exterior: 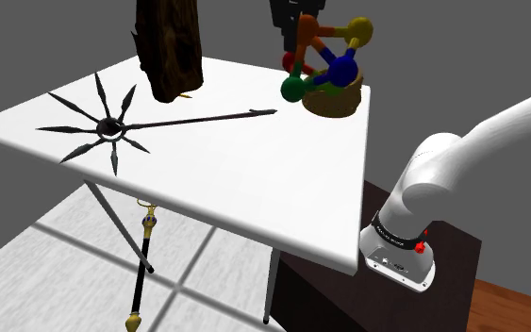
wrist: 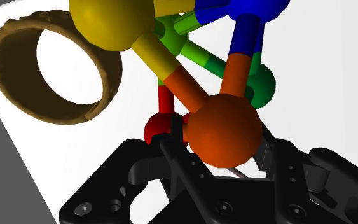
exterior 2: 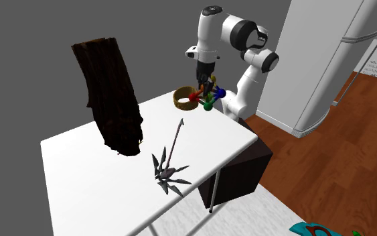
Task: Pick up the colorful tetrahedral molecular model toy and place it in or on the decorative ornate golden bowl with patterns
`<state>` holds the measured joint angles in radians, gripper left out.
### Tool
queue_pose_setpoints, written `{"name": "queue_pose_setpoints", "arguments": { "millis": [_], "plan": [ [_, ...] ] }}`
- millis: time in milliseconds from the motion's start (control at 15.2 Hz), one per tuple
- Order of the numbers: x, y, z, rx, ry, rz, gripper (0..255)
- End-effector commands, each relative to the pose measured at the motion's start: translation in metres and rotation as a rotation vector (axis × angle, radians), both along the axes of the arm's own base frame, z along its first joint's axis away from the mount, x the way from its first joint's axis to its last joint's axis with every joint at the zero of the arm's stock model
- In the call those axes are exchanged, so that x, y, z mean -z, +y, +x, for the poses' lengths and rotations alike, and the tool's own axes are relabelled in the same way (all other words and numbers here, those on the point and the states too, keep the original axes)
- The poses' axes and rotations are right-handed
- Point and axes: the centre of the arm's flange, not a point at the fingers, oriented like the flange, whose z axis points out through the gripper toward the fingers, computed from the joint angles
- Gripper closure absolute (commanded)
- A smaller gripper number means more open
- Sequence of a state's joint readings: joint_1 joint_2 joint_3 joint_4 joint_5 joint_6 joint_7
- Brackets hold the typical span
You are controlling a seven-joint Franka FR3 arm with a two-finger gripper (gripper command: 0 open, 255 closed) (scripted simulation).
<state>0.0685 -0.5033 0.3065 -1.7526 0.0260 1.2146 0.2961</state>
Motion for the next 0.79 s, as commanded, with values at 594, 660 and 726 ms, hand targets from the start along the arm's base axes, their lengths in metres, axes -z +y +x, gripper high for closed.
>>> {"name": "queue_pose_setpoints", "arguments": {
  "millis": [594, 660, 726],
  "plan": [
    [-0.054, -0.013, 0.003, 0.000, 0.000, 0.000, 255],
    [-0.056, -0.025, 0.006, 0.000, 0.000, 0.000, 255],
    [-0.059, -0.038, 0.010, 0.000, 0.000, 0.000, 255]
  ]
}}
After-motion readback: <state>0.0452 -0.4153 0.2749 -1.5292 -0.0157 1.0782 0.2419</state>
